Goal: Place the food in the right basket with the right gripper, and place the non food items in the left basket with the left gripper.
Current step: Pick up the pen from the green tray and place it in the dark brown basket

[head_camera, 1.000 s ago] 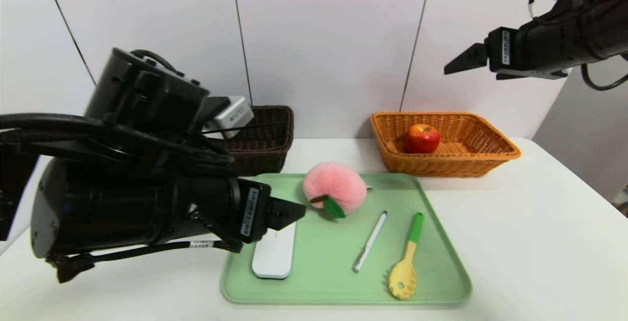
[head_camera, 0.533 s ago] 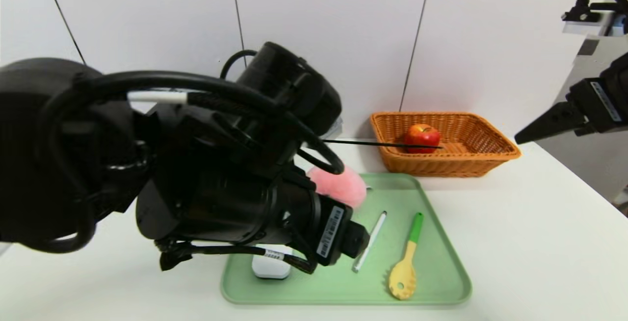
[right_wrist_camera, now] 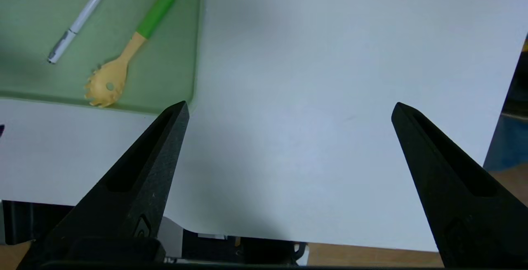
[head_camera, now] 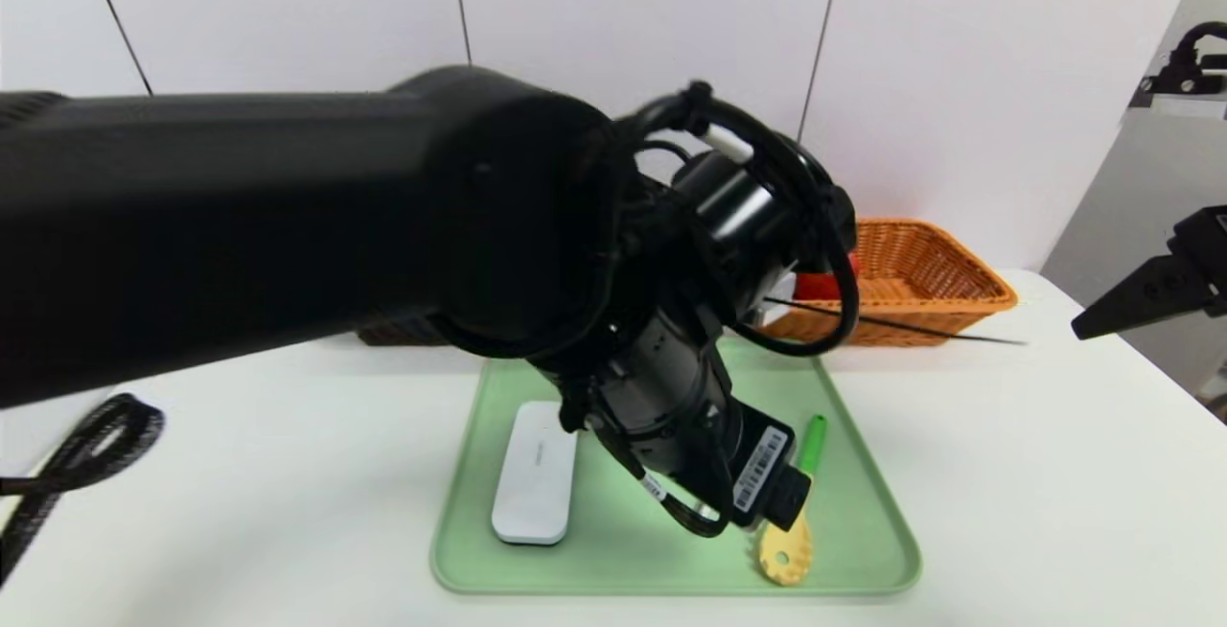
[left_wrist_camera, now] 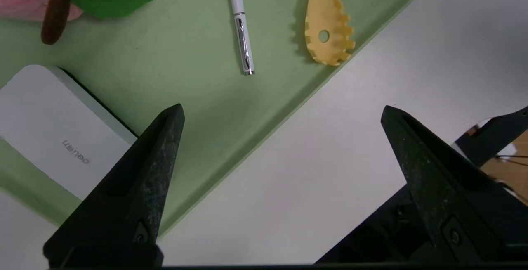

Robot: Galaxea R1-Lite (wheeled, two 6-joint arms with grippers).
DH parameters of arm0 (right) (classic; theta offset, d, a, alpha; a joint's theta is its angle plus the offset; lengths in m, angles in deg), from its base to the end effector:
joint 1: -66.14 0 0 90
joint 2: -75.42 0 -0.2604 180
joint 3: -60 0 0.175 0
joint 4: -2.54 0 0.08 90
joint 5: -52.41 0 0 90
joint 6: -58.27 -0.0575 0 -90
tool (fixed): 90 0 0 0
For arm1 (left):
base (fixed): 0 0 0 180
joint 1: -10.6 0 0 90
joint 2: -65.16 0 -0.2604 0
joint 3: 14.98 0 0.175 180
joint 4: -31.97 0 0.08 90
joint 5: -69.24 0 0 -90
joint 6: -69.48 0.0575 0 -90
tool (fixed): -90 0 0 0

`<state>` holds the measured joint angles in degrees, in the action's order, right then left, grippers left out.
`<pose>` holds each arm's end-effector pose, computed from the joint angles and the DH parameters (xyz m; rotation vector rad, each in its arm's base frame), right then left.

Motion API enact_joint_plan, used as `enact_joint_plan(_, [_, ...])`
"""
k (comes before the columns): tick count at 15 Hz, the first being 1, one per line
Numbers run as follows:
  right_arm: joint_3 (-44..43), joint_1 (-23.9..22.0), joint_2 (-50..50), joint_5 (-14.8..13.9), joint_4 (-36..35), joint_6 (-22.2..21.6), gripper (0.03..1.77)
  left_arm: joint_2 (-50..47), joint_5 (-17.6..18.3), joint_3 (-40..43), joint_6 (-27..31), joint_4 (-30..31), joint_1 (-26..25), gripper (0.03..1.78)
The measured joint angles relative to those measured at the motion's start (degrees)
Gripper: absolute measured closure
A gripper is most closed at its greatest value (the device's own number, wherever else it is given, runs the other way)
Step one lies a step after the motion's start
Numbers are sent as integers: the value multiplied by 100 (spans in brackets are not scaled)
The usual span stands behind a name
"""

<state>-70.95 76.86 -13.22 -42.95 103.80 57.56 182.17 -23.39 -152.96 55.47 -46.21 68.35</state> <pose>0.1916 0.0308 0.2605 -0.1327 1.0195 0.0788 0.1923 -0.2998 0.1791 0.3088 0.9866 -0.7560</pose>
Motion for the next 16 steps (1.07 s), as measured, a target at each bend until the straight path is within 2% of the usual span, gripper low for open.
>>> enact_joint_plan(3, [430,-80,182,-33,-2,-2,11,512,0,-107,167,121,7,12])
enact_joint_plan(7, [816,-129,411,-37,-24,11,11,890,-11,-121,-161,579,-44,12])
enact_joint_plan(10, [872,-140,483,-41,-30,9,11,1061,-95,-121,-351,805,-116,12])
enact_joint_plan(16, [934,-143,525,-61,-39,9,11,1224,-113,-121,-332,986,-419,12])
